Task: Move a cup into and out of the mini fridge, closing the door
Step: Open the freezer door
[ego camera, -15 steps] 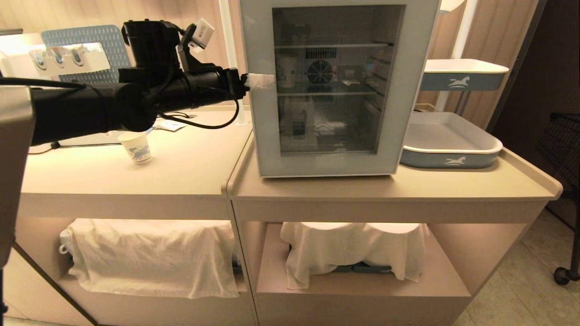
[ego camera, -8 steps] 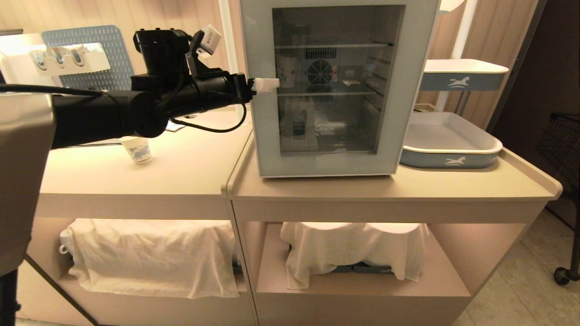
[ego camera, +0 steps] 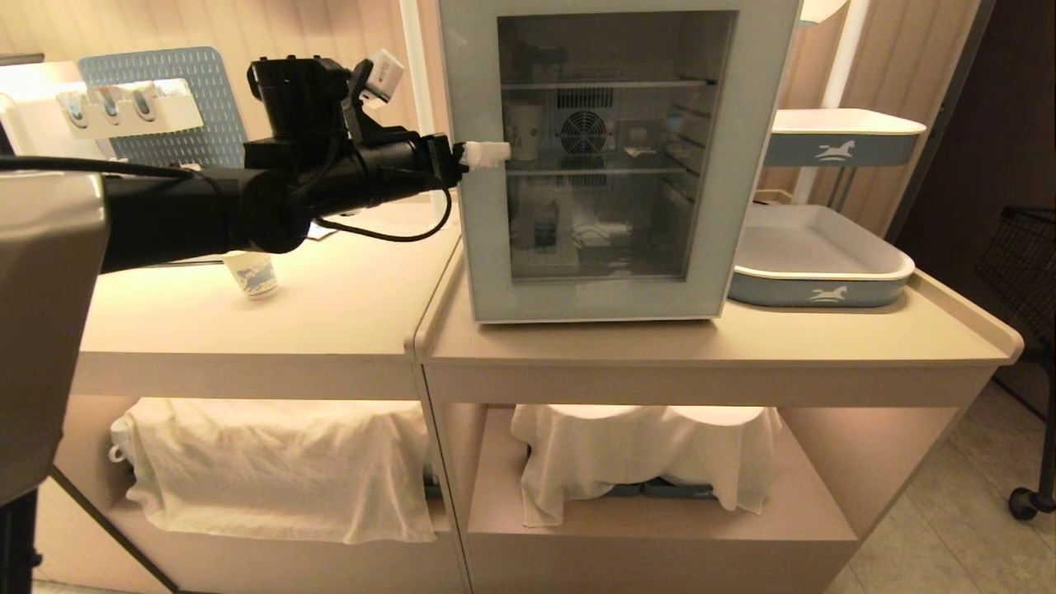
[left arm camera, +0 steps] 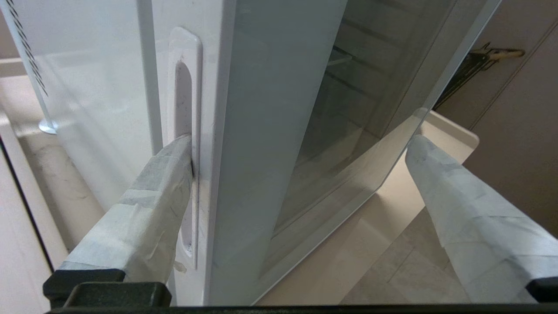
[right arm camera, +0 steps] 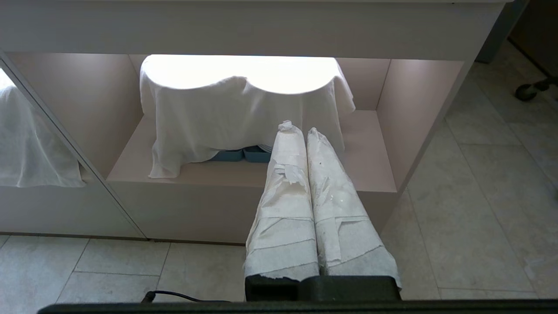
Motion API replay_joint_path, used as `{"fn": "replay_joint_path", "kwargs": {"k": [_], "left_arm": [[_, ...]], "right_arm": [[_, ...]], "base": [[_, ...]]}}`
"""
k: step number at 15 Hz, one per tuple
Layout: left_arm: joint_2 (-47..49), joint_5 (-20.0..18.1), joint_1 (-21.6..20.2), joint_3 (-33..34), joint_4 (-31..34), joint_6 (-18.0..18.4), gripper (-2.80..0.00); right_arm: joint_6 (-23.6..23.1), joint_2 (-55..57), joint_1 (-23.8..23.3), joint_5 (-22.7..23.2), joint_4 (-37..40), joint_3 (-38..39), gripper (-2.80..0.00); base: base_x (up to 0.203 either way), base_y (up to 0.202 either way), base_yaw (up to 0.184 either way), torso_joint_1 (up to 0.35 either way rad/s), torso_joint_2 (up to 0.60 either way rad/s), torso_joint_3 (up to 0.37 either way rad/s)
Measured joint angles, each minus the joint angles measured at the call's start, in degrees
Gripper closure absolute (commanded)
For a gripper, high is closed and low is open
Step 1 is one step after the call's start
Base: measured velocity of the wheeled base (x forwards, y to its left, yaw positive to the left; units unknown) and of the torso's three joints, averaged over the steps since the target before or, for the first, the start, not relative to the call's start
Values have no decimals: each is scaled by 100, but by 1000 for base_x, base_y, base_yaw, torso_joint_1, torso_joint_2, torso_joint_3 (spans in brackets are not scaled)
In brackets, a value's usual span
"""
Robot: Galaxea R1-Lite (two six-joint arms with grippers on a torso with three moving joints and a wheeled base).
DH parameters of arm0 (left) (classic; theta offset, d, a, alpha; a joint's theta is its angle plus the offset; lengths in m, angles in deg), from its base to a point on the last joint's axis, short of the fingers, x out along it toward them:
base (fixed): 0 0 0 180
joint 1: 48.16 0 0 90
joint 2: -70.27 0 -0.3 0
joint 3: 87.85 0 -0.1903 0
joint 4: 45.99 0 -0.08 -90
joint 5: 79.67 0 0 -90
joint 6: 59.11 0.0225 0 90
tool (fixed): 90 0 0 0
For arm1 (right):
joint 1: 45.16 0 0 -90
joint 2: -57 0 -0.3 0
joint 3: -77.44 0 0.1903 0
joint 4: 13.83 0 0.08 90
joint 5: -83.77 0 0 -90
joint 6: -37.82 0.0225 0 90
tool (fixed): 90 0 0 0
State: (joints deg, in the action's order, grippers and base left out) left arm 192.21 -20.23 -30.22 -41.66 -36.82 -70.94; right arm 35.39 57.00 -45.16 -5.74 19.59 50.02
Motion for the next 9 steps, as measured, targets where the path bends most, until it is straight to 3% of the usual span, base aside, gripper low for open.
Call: {"fn": "replay_joint_path", "kwargs": {"k": [2, 5, 9], "left_arm": [[-53, 45, 77, 13, 12, -201, -280], [-113, 273, 220, 17, 46, -316, -280], [-220, 280, 319, 88, 61, -387, -280]], "right_arm": [[0, 0, 0, 2, 0, 0, 0], [0, 0, 0, 2, 0, 0, 0], [0, 0, 0, 2, 0, 0, 0]], "base": [[0, 0, 0, 0, 0, 0], [0, 0, 0, 0, 0, 0], [0, 0, 0, 0, 0, 0]]}}
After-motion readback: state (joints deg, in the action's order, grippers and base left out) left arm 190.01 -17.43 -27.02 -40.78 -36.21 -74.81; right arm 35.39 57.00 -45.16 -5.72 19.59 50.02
